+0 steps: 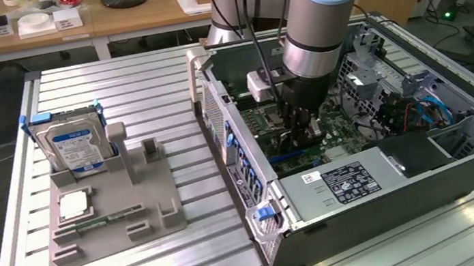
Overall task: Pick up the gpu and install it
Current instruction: 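Insert the gpu into the slot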
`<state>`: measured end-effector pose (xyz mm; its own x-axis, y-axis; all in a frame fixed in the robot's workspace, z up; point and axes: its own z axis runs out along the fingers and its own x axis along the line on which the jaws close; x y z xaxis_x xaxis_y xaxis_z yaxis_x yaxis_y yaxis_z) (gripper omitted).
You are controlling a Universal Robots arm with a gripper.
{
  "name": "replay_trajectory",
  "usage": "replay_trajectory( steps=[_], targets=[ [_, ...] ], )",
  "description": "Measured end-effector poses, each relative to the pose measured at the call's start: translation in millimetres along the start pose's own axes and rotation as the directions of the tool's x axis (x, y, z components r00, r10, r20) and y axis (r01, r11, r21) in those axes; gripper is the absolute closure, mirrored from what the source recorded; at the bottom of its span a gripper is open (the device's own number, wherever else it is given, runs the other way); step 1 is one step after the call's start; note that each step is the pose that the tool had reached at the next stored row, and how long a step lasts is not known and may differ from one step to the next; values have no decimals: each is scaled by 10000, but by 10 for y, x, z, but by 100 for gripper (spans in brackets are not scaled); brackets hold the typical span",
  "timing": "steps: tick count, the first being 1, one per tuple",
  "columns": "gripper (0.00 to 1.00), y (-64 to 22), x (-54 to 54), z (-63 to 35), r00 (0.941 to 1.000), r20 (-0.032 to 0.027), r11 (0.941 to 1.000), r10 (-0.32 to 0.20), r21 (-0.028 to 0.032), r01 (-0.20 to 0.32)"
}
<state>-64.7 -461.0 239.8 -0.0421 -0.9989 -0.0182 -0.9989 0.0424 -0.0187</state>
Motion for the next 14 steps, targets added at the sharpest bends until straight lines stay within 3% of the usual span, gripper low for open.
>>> replay_trajectory(
  steps=[14],
  targets=[
    [72, 7, 1, 27, 10000, 0, 10000, -1, -27, 1]
  ],
)
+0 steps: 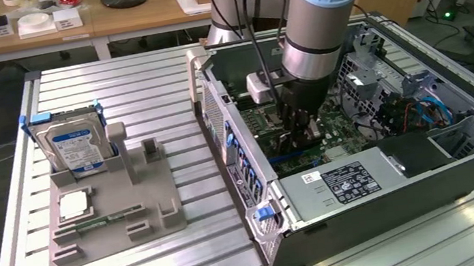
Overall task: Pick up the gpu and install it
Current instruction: 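Insert the gpu into the slot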
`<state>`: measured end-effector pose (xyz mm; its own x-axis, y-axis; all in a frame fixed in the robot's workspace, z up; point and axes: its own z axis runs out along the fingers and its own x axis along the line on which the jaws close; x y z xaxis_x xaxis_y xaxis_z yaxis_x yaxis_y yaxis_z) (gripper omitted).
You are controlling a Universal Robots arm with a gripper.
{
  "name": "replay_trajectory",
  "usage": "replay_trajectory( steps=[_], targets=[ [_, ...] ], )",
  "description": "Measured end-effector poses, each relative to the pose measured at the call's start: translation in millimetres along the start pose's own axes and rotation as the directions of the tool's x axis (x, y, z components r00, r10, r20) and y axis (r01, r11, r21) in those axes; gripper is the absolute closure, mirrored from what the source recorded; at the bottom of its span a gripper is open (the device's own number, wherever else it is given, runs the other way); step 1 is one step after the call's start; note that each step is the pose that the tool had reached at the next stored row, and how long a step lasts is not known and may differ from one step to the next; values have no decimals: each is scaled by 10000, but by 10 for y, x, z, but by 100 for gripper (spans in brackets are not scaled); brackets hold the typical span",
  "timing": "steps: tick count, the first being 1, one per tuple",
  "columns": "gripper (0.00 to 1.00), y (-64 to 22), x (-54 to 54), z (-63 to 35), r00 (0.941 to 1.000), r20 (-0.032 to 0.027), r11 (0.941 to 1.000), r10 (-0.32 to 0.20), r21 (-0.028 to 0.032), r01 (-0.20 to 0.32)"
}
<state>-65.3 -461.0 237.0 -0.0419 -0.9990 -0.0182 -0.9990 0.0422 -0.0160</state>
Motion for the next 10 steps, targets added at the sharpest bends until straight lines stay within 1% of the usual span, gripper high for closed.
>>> replay_trajectory(
  steps=[10],
  targets=[
    [72, 5, 1, 25, 10000, -2, 10000, 1, -10, -1]
  ],
)
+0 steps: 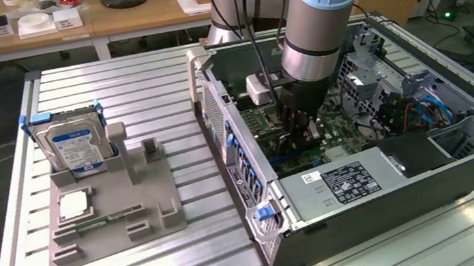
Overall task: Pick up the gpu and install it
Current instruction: 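Insert the gpu into the slot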
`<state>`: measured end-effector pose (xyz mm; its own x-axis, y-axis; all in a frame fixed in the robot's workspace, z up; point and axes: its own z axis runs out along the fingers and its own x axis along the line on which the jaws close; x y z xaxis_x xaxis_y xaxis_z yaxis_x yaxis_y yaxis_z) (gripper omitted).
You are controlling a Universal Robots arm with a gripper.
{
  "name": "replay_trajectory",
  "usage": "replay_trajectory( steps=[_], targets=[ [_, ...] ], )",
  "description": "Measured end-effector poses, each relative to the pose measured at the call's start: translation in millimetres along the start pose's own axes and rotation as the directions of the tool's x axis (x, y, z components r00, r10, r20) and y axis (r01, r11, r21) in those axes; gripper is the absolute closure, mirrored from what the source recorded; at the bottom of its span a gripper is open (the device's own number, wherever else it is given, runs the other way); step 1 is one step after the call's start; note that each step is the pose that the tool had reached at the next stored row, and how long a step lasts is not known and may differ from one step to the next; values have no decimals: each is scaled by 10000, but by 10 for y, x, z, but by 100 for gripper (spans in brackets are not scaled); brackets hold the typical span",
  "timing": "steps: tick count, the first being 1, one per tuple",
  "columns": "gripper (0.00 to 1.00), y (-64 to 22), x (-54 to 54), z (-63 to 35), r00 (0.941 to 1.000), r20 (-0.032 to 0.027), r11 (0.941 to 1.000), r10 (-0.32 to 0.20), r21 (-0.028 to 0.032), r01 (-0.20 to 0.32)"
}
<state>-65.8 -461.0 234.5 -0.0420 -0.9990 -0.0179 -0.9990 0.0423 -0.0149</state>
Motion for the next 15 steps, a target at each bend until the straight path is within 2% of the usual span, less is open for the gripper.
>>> replay_trajectory(
  steps=[15],
  targets=[
    [72, -12, -1, -38, 10000, 4, 10000, 0, -1, 0]
  ],
)
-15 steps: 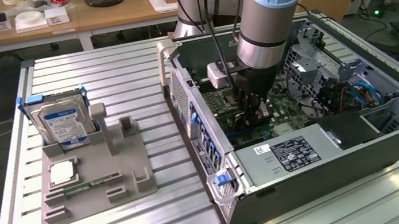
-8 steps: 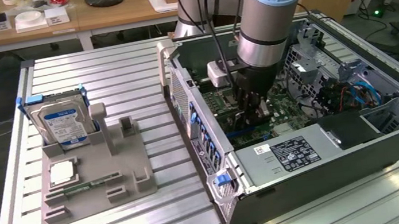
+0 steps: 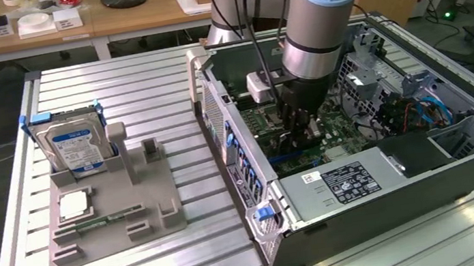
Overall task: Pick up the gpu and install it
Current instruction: 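Insert the gpu into the slot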
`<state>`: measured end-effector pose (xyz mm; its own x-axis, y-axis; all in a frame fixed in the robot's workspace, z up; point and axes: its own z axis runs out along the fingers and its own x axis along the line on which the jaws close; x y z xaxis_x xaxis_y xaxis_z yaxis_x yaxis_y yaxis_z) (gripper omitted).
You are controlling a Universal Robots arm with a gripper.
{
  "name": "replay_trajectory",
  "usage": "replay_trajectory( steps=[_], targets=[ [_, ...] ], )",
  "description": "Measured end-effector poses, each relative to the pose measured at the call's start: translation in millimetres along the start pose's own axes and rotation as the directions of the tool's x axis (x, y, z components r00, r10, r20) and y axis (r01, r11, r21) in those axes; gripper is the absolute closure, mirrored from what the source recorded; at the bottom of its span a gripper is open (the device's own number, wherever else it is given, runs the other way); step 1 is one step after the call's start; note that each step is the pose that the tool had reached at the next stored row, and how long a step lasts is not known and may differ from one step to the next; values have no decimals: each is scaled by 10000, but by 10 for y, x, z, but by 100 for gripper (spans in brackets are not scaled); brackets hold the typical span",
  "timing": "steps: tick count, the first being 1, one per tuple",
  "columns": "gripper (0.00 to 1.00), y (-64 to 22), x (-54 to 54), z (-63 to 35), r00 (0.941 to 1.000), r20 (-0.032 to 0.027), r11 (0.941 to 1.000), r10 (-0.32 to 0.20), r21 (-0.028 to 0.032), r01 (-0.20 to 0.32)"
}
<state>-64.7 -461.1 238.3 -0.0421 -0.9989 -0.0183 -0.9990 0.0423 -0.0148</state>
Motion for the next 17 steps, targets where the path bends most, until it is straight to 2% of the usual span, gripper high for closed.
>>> replay_trajectory(
  steps=[17],
  targets=[
    [72, 19, -12, 19, 10000, 10, 10000, -3, 1, 3]
  ],
)
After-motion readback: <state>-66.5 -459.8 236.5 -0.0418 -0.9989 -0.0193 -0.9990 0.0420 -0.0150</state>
